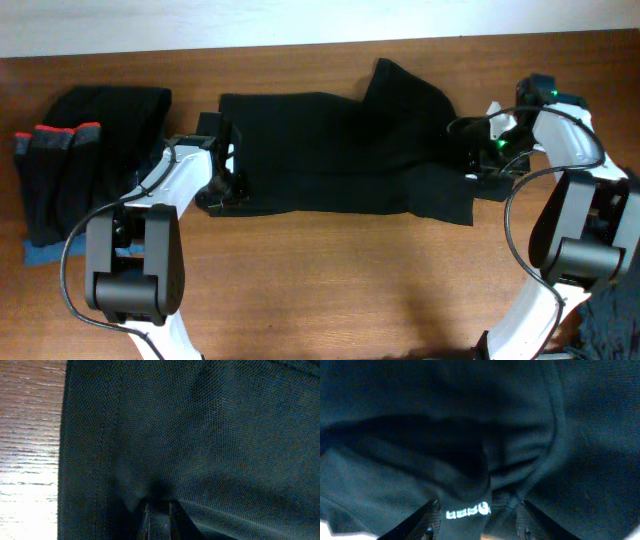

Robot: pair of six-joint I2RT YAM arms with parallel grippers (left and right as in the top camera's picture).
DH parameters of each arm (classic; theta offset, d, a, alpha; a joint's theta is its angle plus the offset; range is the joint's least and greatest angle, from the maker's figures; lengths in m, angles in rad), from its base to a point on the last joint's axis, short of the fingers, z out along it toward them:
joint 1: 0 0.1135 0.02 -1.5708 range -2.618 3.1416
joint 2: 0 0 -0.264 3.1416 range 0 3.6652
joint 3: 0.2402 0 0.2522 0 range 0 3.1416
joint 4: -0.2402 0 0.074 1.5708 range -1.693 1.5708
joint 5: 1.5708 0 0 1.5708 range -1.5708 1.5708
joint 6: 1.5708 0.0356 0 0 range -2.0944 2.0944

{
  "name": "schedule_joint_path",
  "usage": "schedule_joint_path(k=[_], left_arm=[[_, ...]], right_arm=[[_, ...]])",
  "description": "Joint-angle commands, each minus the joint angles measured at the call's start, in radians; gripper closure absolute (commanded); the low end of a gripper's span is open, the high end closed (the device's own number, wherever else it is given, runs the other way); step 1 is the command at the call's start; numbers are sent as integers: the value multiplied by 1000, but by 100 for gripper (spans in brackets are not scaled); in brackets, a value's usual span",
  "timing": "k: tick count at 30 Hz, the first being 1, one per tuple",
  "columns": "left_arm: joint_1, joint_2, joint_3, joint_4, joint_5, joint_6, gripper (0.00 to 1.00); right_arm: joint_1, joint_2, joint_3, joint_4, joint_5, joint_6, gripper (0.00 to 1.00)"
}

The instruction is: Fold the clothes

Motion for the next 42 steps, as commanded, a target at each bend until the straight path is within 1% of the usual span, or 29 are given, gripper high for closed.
schedule_joint_path(k=[1, 7, 8, 9, 10, 11, 12, 18, 26, 30, 35, 40, 41, 42], left_arm=[[3, 41, -53, -21, -8, 12, 85], [3, 41, -53, -21, -8, 12, 86], [3, 41, -53, -21, -8, 12, 85], [3, 41, -53, -21, -8, 12, 85], [3, 41, -53, -21, -8, 12, 85], [3, 41, -53, -21, -8, 12, 85], [3, 41, -53, -21, -8, 12, 85], [3, 41, -53, -19, -8, 12, 85], [3, 41, -53, -20, -8, 12, 85], [3, 41, -53, -19, -8, 12, 85], [3, 41, -53, -16, -8, 12, 85], [3, 41, -53, -16, -8, 12, 85], [3, 41, -53, -16, -8, 12, 85], [3, 41, -53, -16, -8, 12, 85]], right_arm=[[20, 6, -38, 40, -28, -16, 46], [44, 6, -63, 93, -28, -15, 47], [45, 6, -63, 94, -28, -15, 50], [48, 6, -63, 95, -28, -15, 56], [50, 6, -63, 97, -27, -15, 69], [51, 6, -63, 98, -27, -15, 89], [51, 6, -63, 100, -27, -13, 96], [50, 4, -11, 104, -20, 22, 96], [51, 3, 184, 83, -73, 22, 96], [51, 3, 223, 105, -73, 21, 96], [54, 8, 218, 112, -72, 18, 88], [70, 36, 218, 125, -72, 18, 86], [73, 42, 218, 132, -67, 18, 80], [75, 48, 218, 137, -61, 18, 68]])
